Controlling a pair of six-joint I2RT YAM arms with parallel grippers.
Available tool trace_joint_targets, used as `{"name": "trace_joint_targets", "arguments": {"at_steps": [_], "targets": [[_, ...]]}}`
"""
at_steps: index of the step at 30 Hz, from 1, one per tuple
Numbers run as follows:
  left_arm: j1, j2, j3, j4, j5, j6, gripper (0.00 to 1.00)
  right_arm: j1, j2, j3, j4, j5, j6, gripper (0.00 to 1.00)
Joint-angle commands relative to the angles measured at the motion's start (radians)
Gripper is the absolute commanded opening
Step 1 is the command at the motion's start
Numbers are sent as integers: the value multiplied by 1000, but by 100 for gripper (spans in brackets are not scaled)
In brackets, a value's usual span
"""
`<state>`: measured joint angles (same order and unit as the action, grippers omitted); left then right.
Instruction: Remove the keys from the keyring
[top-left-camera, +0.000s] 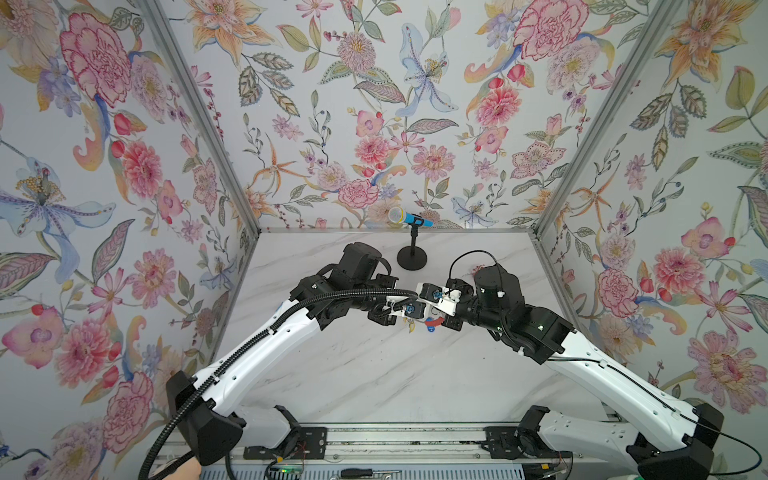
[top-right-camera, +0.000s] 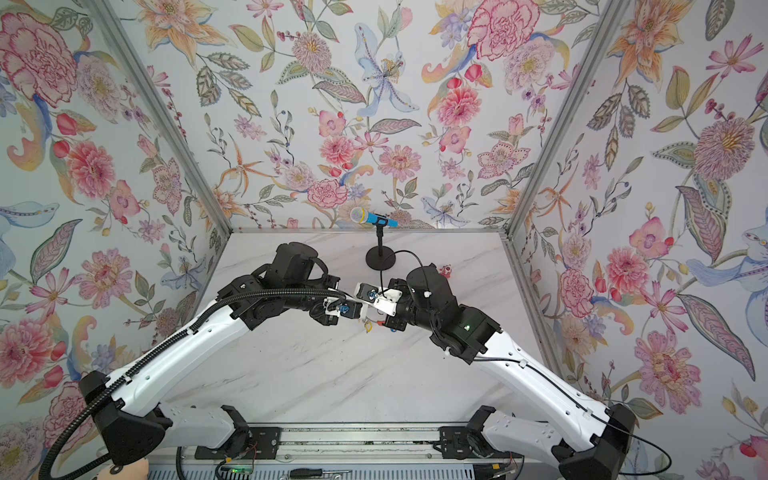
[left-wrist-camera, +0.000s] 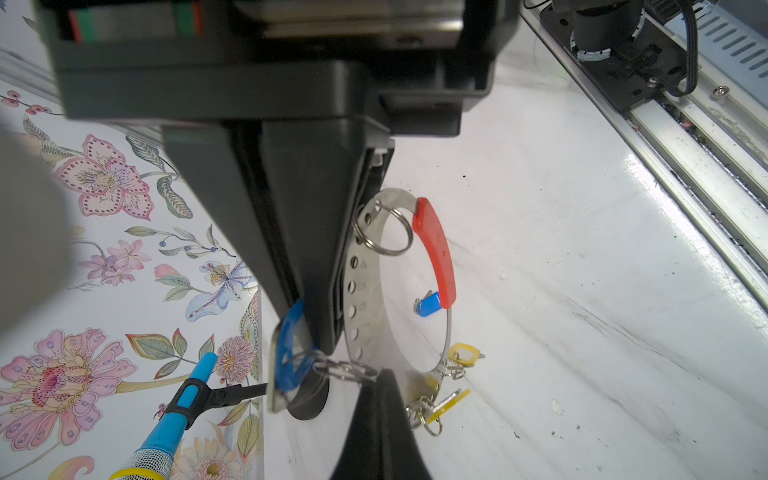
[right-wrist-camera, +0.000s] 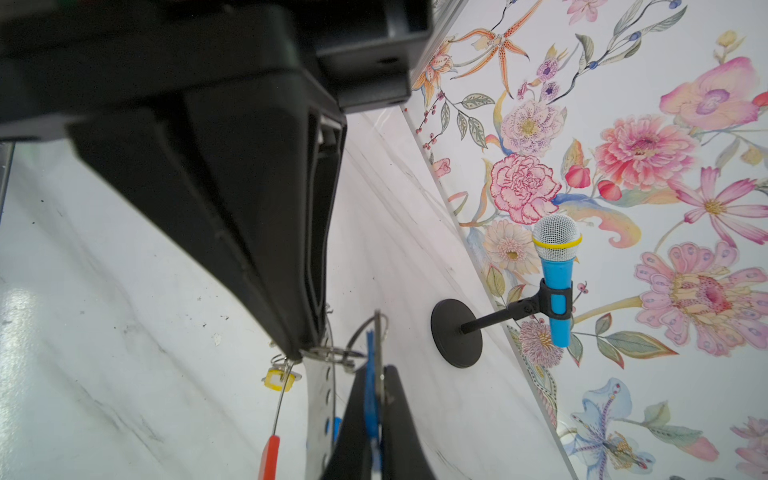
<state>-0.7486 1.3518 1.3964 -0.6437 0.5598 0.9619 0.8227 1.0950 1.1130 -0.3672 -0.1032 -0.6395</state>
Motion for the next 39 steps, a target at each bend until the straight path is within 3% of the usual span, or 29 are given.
{"name": "trace_joint_targets", "arguments": {"at_steps": [1,10,35,39], "targets": [[-5,-9,-16,15,-41,-51,0,35,-7,45,33,-14,-28,0],[57,-92,-108,183,15,-148,0,55,-35,16,8,43,-19,0],[106,-131,-168,272,37,-206,13,67,-25,8,-29,66,-4,0],[105,-127,-165,278,89,-240,29,67,-24,11,-29,70,-3,0]]}}
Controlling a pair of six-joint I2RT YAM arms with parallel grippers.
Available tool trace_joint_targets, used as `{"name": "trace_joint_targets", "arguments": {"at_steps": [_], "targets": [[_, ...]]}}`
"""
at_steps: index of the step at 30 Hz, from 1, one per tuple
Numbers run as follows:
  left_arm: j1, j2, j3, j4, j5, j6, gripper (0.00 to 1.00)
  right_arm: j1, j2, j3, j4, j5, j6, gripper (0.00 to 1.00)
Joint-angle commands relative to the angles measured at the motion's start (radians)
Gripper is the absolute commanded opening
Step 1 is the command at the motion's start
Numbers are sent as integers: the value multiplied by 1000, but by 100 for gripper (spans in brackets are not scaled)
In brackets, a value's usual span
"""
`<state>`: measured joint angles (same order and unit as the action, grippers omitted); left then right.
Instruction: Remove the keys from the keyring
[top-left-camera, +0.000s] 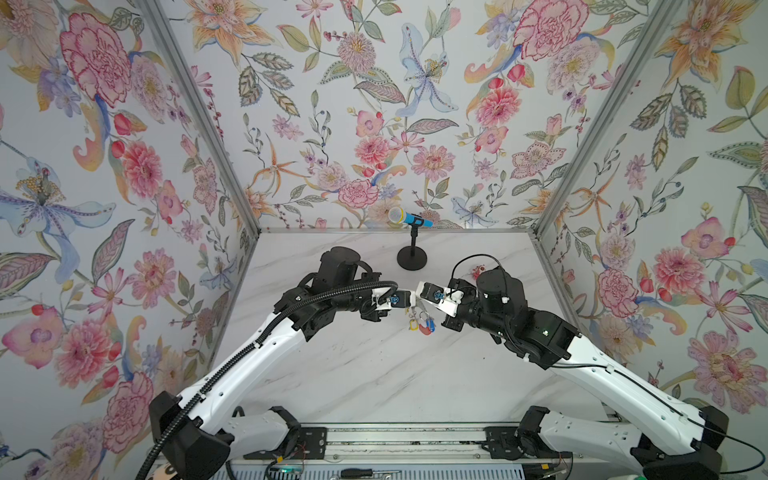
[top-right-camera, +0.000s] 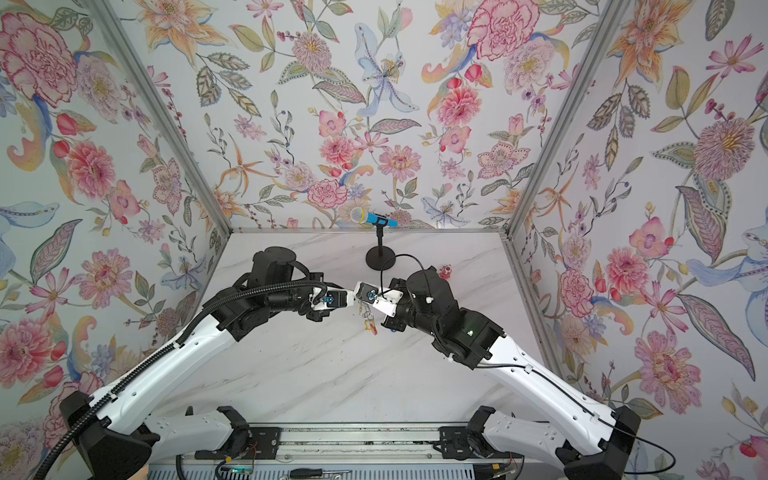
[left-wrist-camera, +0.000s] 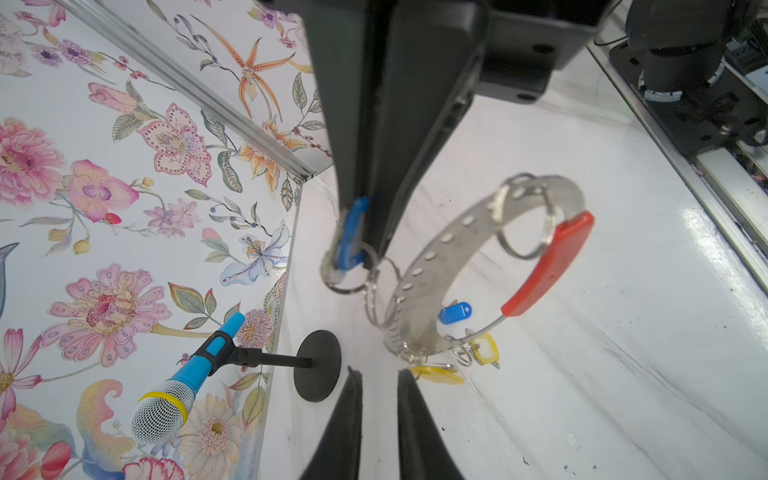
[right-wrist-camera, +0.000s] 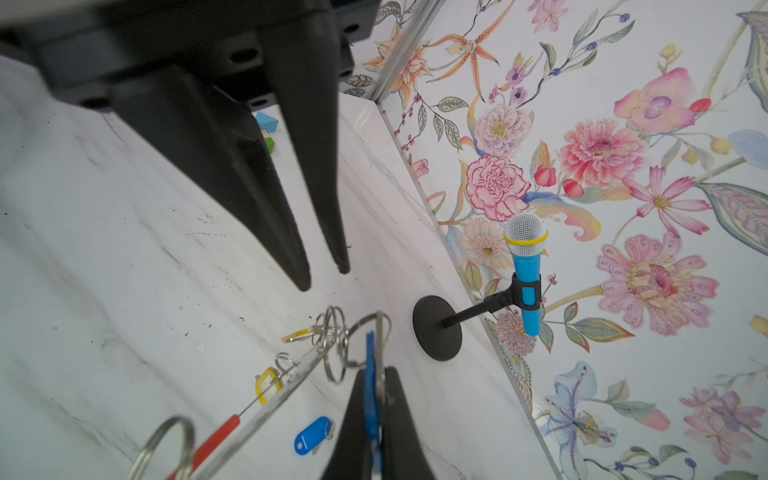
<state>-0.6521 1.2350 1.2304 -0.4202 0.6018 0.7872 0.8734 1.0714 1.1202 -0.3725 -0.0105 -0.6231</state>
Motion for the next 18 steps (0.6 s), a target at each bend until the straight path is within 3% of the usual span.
{"name": "trace_joint_targets", "arguments": {"at_steps": [1,4,10,18], "targets": [[10,-11,3,56,76,-76,32,17,3,4,-23,-20,-18,0],[9,-15,-11,94,109,-125,37,17,2,2,-15,-27,-15,0],[11,23,-23,81,159,-163,37,16,-2,-4,14,-1,-7,0],[13,-17,-169,278,233,-339,36,17,-20,-34,74,1,6,0]]}}
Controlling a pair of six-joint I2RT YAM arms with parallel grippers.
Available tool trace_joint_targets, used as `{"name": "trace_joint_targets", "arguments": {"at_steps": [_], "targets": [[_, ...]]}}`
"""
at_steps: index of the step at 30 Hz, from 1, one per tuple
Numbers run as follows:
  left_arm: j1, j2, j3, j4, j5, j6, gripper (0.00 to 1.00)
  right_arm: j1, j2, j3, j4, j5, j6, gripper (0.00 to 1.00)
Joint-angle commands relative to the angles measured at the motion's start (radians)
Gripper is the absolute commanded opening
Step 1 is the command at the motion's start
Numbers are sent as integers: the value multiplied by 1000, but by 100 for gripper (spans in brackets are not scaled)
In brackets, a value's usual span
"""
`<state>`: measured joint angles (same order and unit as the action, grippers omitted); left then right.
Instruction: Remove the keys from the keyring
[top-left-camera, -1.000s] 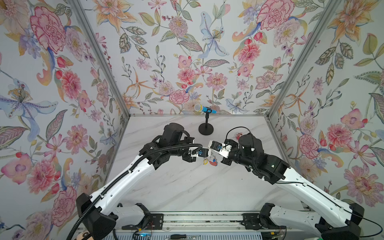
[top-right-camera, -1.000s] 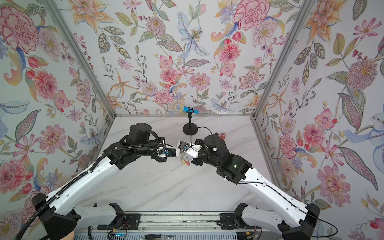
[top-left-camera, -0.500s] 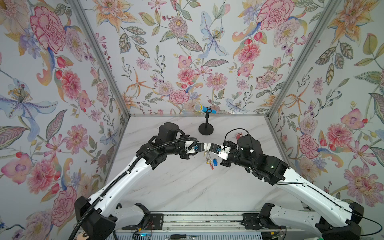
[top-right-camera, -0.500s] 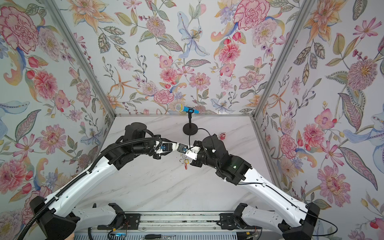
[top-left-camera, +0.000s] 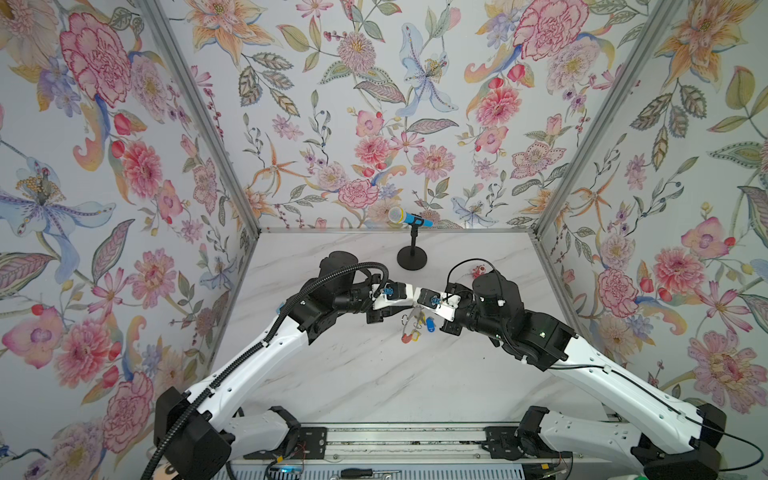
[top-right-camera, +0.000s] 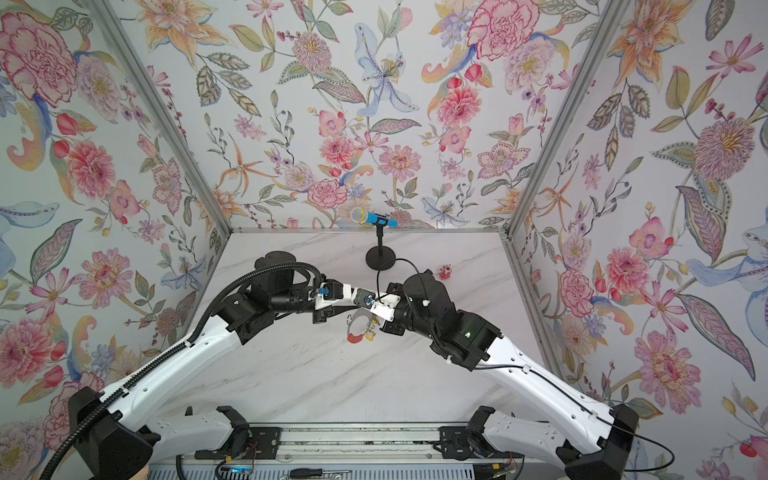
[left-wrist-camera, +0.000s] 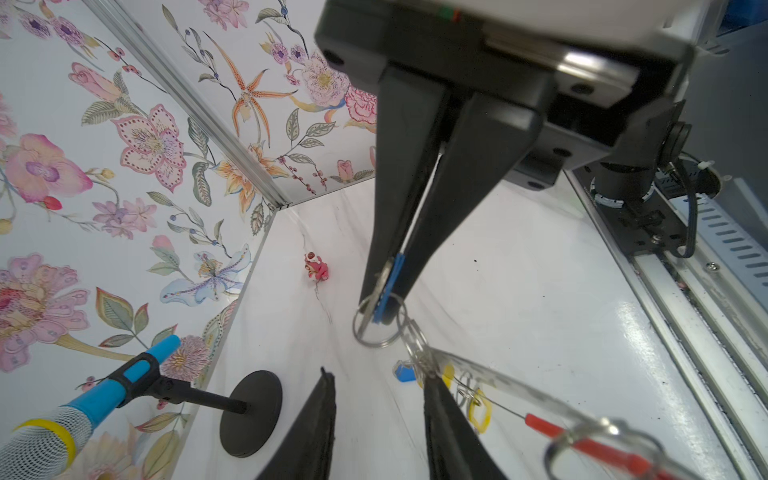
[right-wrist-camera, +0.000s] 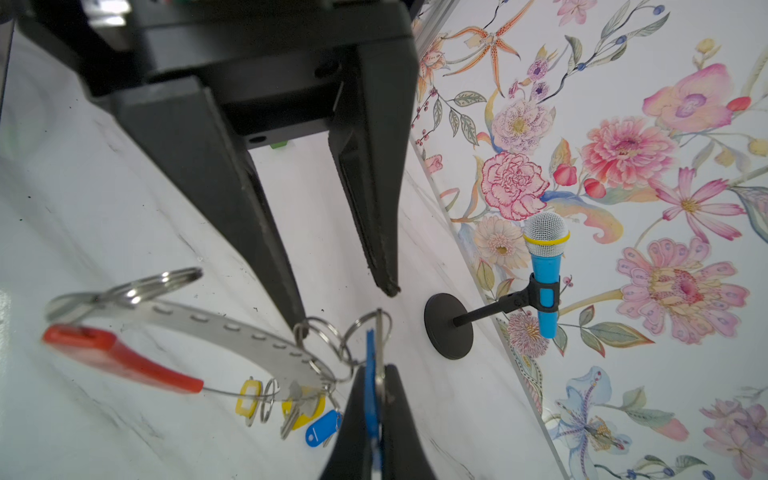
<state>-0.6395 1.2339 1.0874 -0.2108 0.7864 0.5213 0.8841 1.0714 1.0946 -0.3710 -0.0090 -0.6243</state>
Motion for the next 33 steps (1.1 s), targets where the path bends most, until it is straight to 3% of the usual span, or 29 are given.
{"name": "trace_joint_targets", "arguments": {"at_steps": [1,10,14,23,29,33], "targets": [[0,-11,-27,73,63,-82,35,6,-19,-10,76,2,9,0],[0,-25,-100,196,90,-210,31,7,-34,-29,116,25,12,0],[-2,-22,-106,206,53,-214,23,10,-32,-28,121,18,12,0],[-2,-33,-111,274,75,-247,15,12,-28,-30,121,17,18,0],[-1,-40,-116,272,78,-242,0,11,-31,-24,112,23,18,0],[-1,-49,-108,208,56,-203,0,10,-37,-20,105,35,15,0]]}}
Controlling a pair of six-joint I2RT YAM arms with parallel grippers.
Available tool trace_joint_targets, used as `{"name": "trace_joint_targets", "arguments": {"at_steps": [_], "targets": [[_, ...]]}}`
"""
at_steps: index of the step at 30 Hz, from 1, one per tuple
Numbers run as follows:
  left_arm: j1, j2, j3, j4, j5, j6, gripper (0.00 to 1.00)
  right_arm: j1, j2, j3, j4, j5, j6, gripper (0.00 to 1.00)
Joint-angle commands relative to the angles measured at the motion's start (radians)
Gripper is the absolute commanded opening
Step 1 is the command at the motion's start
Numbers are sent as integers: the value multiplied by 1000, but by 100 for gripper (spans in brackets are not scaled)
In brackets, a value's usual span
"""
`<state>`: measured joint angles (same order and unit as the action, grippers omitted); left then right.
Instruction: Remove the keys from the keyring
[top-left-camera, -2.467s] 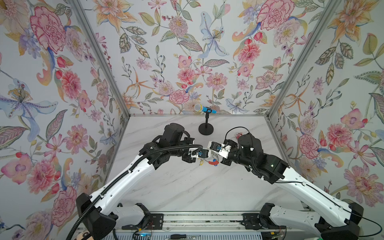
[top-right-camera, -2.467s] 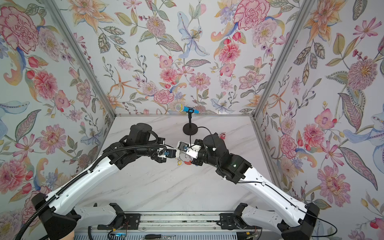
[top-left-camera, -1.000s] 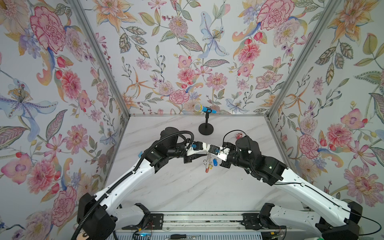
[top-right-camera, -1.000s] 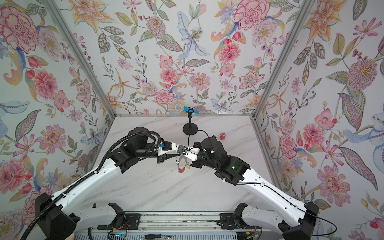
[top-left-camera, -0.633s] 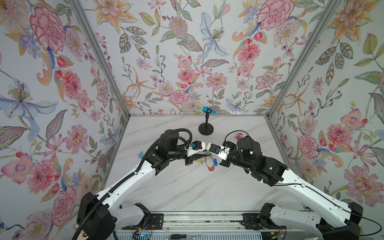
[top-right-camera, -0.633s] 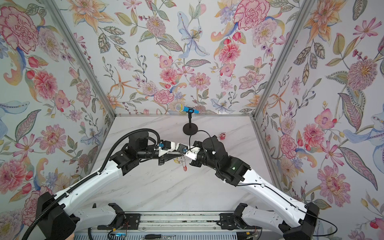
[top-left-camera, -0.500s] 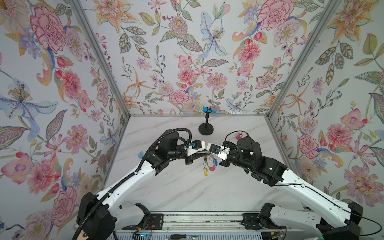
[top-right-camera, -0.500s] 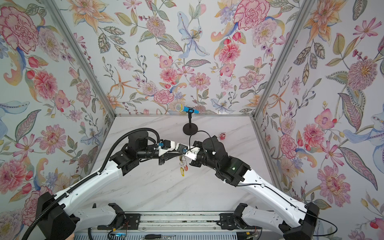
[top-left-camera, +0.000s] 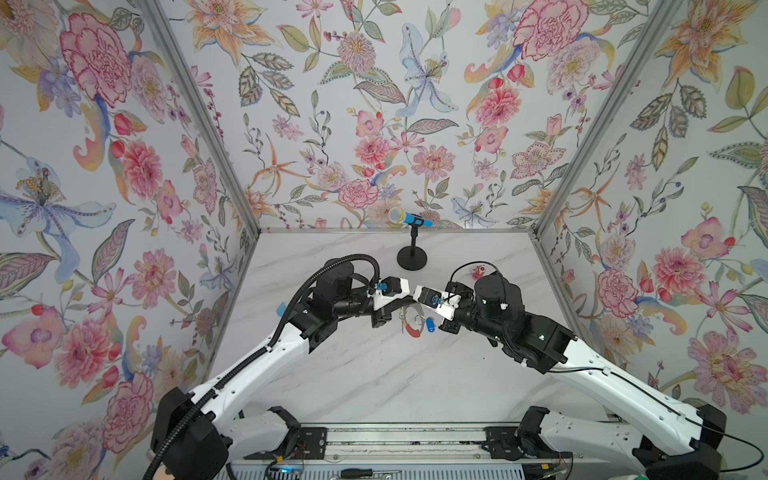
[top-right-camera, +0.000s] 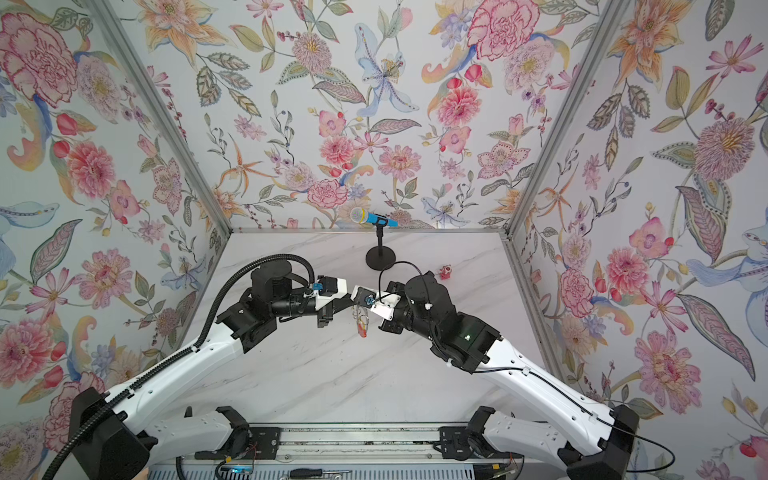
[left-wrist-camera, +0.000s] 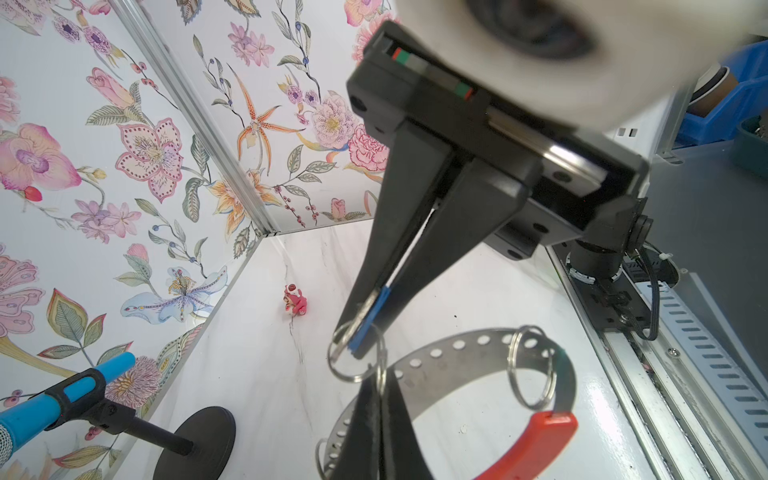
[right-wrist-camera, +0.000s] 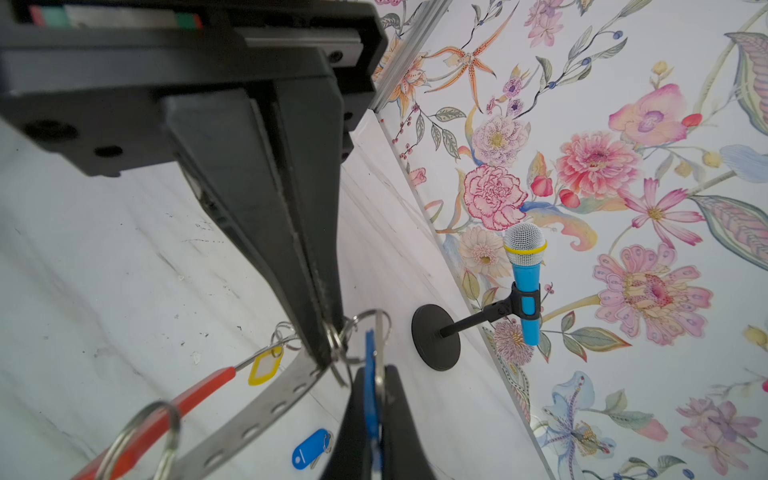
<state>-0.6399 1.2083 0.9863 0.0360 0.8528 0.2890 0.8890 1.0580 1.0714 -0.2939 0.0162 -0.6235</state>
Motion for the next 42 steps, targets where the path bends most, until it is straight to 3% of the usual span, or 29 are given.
{"name": "trace_joint_targets", "arguments": {"at_steps": [1,11,17,29,34,38,40,42], "targets": [[-1,-24,0,-62,-14,44,0,3,-26,4,28,10,14,0],[-33,82,229,-481,-121,320,0,8,19,53,-6,1,12,0],[-59,134,276,-530,-137,365,0,10,43,67,-10,0,-1,0],[-39,156,283,-483,17,329,0,-12,22,33,45,-73,19,0],[-8,125,244,-427,35,282,8,-38,0,2,76,-103,36,0],[14,74,168,-302,43,188,21,-61,-19,-25,113,-117,49,0],[21,51,128,-244,40,145,35,-67,-30,-42,135,-125,56,0],[28,32,97,-197,27,99,39,-76,-36,-48,145,-140,63,0]]}}
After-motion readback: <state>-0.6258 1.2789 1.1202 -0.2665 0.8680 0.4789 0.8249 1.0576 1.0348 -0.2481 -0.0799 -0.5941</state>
